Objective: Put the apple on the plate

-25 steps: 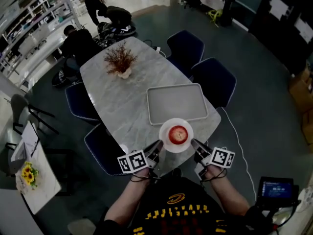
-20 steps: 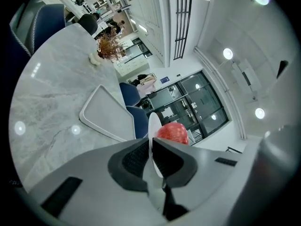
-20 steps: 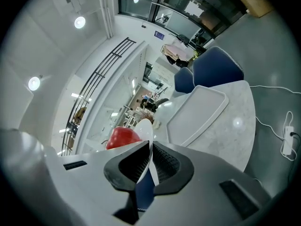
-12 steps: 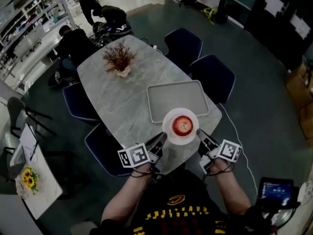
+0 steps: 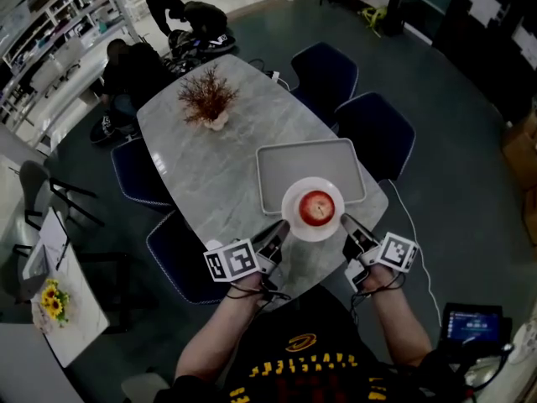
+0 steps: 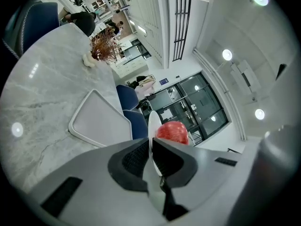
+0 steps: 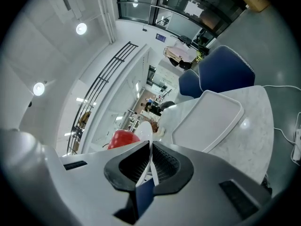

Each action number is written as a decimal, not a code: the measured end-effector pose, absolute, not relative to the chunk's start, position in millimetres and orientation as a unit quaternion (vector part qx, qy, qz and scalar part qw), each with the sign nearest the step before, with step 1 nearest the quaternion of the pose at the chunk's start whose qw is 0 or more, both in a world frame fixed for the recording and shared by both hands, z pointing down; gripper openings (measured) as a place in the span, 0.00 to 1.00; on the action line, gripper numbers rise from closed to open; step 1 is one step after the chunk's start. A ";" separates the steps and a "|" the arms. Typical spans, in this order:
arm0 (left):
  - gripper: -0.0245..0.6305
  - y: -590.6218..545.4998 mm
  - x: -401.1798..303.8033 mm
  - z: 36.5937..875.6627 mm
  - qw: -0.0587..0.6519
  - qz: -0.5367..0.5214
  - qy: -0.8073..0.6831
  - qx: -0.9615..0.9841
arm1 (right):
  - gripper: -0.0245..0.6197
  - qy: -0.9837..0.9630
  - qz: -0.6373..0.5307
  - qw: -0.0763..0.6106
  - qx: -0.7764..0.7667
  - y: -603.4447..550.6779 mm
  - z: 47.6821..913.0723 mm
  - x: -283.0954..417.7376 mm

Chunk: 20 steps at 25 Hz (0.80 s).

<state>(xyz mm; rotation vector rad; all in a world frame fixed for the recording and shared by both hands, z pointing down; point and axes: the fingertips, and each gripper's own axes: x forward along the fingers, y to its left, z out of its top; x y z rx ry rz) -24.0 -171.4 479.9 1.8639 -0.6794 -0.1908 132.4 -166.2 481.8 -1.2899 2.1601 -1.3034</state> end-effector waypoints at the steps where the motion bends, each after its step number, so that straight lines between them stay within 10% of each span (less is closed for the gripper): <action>1: 0.08 -176.6 -19.7 480.5 0.543 -0.082 -0.288 0.784 | 0.08 0.753 -0.457 0.153 -0.448 -172.7 482.7 136.7; 20: 0.08 -261.8 36.5 530.5 0.559 -0.071 -0.338 0.754 | 0.08 0.677 -0.564 0.100 -0.462 -256.2 556.3 201.4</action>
